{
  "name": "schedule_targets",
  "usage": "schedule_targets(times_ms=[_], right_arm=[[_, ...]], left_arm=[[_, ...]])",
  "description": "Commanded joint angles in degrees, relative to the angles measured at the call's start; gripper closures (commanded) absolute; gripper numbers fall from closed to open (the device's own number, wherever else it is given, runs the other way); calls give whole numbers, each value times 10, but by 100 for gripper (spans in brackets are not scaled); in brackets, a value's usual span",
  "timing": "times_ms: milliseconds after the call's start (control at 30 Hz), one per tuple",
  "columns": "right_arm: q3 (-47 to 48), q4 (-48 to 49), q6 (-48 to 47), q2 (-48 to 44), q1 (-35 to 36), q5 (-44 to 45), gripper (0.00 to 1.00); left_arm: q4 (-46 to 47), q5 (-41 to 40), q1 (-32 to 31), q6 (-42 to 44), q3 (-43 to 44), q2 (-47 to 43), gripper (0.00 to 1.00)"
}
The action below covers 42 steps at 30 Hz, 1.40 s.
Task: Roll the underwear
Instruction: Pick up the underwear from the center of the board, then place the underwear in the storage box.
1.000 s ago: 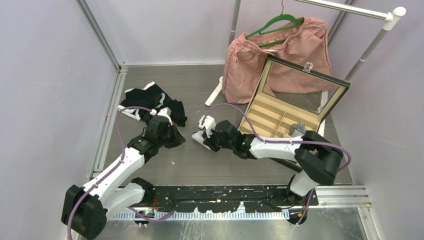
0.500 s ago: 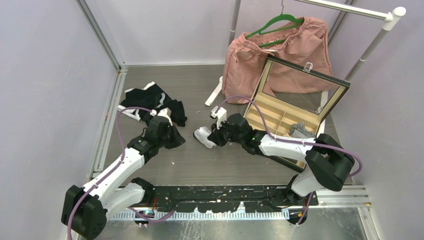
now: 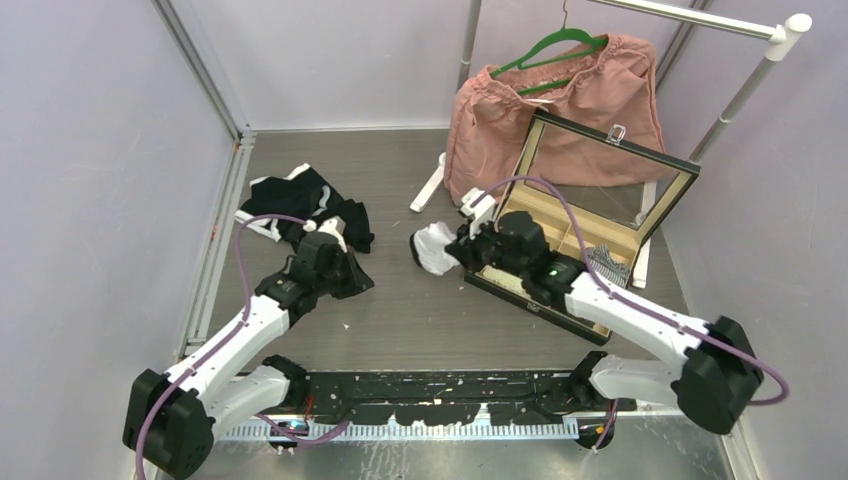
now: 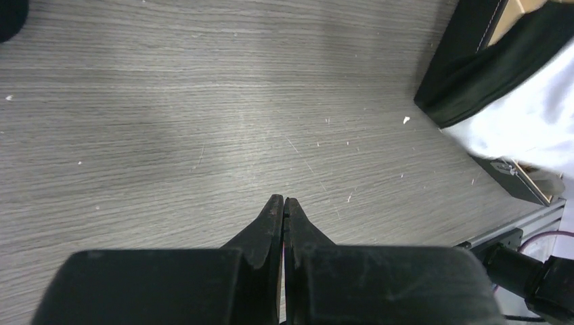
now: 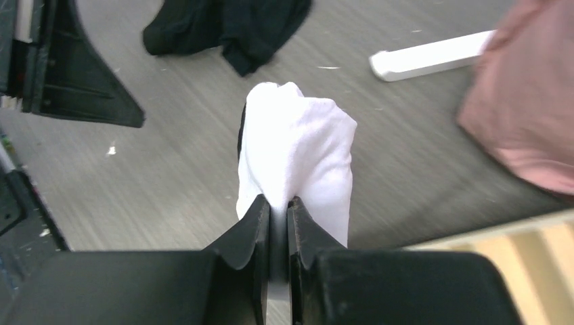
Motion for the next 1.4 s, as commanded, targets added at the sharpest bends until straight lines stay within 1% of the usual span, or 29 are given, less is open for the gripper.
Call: schedule_targets(times_ms=[0, 133, 267, 433, 533, 667, 833, 1100, 1367], right_arm=[[54, -124, -87, -73, -40, 58, 99], [97, -229, -149, -106, -91, 98, 99], [145, -335, -208, -112, -125, 144, 99], [184, -403, -280, -96, -149, 230, 99], [193, -428, -329, -71, -154, 259, 99], [191, -429, -388, -32, -154, 283, 99], [171, -383, -439, 13, -156, 300, 99], [142, -356, -459, 44, -156, 268, 99], [124, -335, -436, 56, -156, 215, 99]], left_arm=[[13, 37, 2, 1, 6, 9, 99], [16, 73, 2, 9, 13, 25, 99], [3, 92, 2, 26, 26, 32, 99], [1, 105, 2, 36, 30, 35, 99], [4, 111, 2, 34, 30, 40, 99], [9, 115, 2, 31, 28, 39, 99], [11, 114, 2, 32, 28, 42, 99], [16, 105, 2, 31, 28, 46, 99], [22, 104, 2, 26, 31, 59, 99]])
